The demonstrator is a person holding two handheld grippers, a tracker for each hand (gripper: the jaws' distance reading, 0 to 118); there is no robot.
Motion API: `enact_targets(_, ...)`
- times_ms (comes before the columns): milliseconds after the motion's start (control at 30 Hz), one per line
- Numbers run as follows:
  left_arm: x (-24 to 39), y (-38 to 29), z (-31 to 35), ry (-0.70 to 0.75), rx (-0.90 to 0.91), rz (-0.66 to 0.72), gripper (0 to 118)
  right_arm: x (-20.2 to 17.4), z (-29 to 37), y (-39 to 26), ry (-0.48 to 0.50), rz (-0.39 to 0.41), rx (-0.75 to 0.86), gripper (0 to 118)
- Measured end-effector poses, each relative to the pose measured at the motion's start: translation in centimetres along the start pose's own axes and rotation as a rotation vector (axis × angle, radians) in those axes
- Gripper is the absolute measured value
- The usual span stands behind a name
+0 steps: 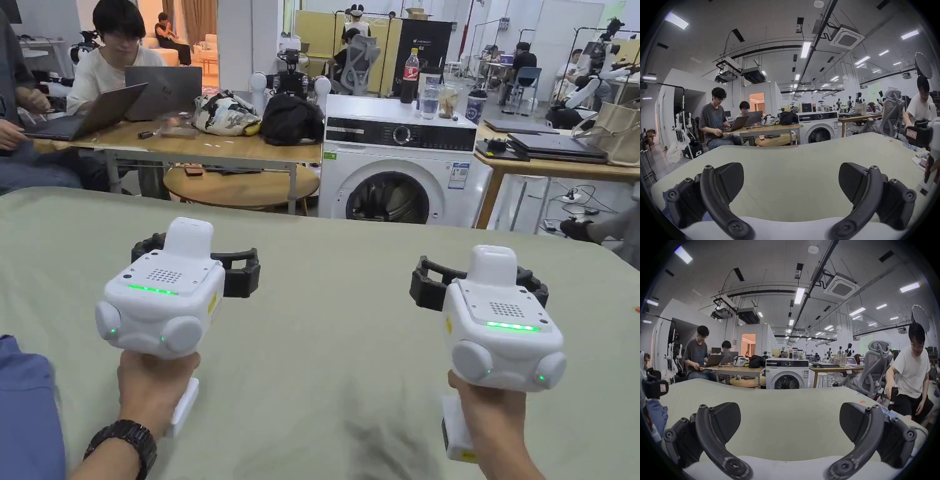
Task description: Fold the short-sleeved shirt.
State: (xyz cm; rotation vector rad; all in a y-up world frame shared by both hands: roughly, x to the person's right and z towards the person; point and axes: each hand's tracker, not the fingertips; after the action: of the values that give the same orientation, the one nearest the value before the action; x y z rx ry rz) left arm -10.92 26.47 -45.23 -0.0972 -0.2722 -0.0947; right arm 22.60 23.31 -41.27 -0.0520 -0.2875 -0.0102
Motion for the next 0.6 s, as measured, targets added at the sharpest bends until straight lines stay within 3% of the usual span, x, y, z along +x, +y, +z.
enact_targets(133, 0.3, 0.0, 0.6, 0.033, 0.022, -0.013, 115, 0.2, 0.1, -0.1, -0.006, -0.048, -0.003, 118)
enact_targets(400, -0.7, -0.3, 0.3, 0.028, -0.017, 0.078, 115, -0.5, 0.1, -0.5, 0.02, 0.019, -0.031, 118)
enact_targets(600, -1.1, -0.4, 0.1, 0.039, -0.024, 0.095, 115, -0.6, -0.1, -0.6, 0.019, 0.004, -0.05, 118)
